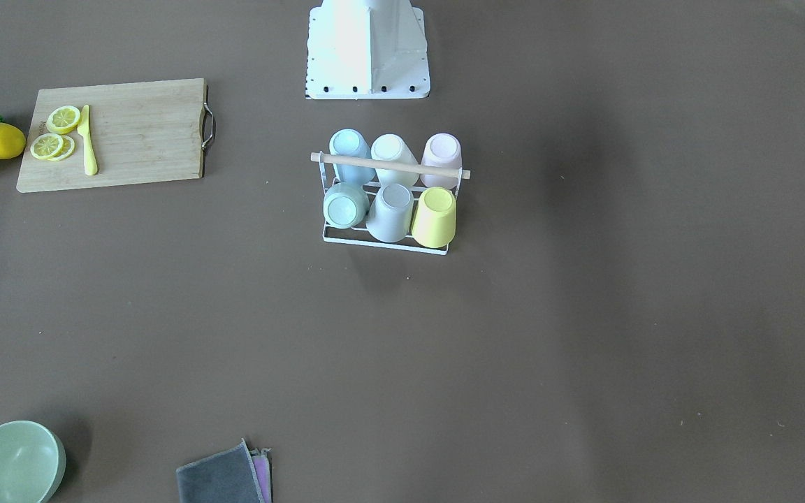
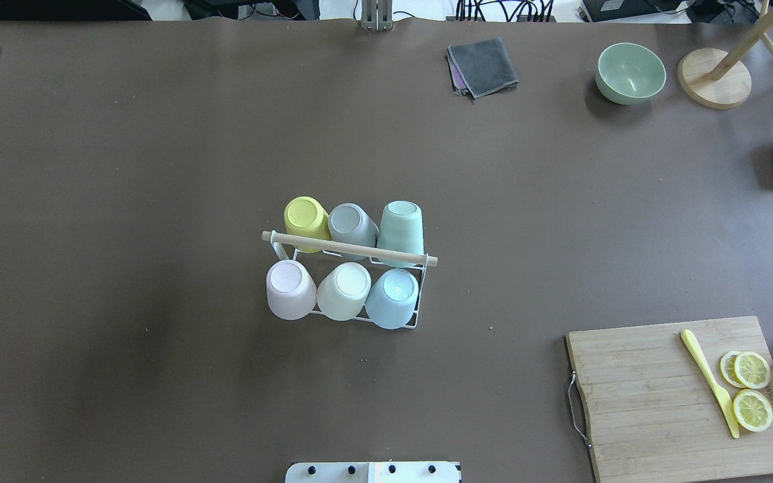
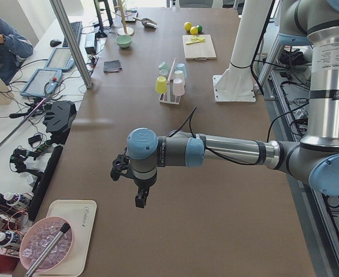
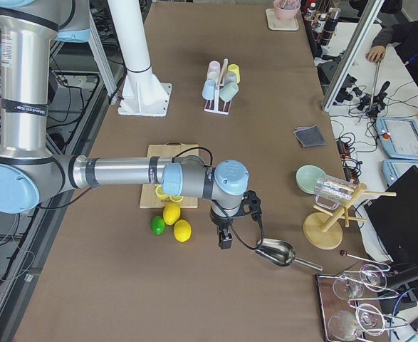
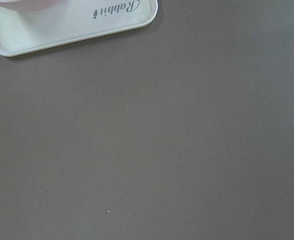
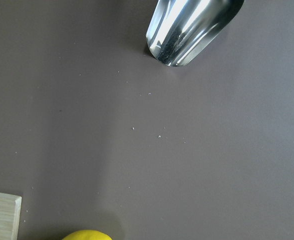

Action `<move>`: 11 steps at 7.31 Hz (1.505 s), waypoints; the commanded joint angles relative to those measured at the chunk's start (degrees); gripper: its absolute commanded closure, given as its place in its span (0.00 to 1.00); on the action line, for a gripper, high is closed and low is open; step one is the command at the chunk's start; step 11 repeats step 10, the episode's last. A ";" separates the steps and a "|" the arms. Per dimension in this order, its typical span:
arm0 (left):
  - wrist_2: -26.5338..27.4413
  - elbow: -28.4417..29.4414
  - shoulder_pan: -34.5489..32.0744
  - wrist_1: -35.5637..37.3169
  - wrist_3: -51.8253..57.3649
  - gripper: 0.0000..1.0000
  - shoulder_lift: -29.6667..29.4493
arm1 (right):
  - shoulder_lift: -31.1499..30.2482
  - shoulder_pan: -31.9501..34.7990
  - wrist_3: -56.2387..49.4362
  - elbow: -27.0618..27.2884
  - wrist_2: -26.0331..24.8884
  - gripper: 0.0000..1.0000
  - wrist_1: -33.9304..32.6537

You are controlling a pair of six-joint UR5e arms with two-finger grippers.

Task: Place cup on cup holder

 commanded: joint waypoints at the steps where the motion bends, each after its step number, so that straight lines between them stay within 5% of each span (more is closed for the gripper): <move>1: -0.03 -0.03 0.01 0.00 0.00 0.01 0.00 | 0.21 0.05 0.01 -0.26 -0.01 0.00 0.04; 11: -0.03 0.06 -0.07 0.00 0.09 0.01 0.00 | 0.56 0.05 0.10 -1.05 -0.10 0.00 0.04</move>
